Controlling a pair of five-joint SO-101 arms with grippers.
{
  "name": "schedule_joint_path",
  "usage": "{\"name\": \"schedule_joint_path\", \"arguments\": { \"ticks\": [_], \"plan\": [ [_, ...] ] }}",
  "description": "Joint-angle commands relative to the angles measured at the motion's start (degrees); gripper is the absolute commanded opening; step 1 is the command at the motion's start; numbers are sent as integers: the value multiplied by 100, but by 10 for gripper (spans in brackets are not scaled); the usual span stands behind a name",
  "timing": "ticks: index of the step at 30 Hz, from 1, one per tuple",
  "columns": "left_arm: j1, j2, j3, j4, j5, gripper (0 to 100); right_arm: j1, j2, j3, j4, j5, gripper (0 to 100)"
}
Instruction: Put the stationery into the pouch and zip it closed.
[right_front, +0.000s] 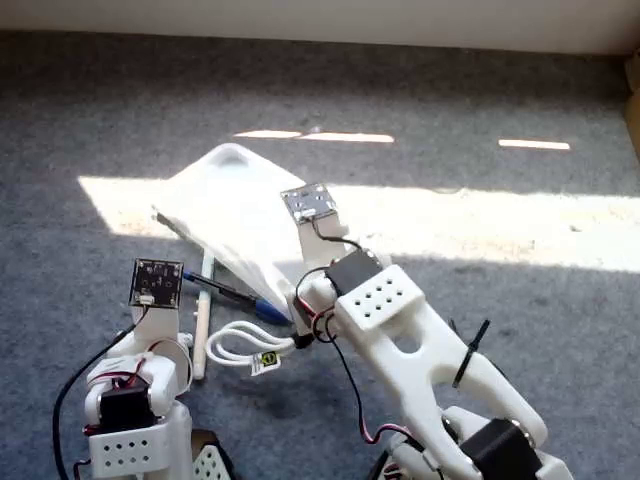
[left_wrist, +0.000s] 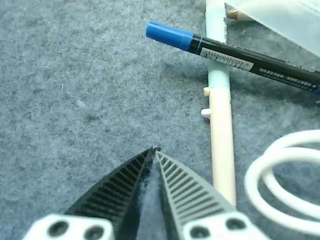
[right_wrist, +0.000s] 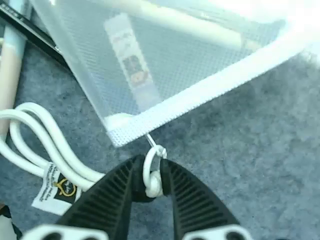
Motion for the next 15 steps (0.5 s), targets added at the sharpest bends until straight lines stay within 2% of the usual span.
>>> {"name": "schedule_joint_path", "arguments": {
  "ticks": [1,10,15],
  "plan": [
    [-22,-57,110,26,-26,7,224,-444,-295,48,835,4],
    [-22,-57,110,26,-26,7,470,-347,-295,92,2989,4],
    [-22,-57,110,26,-26,7,444,-374,-347,708,4360,4]
  ]
}}
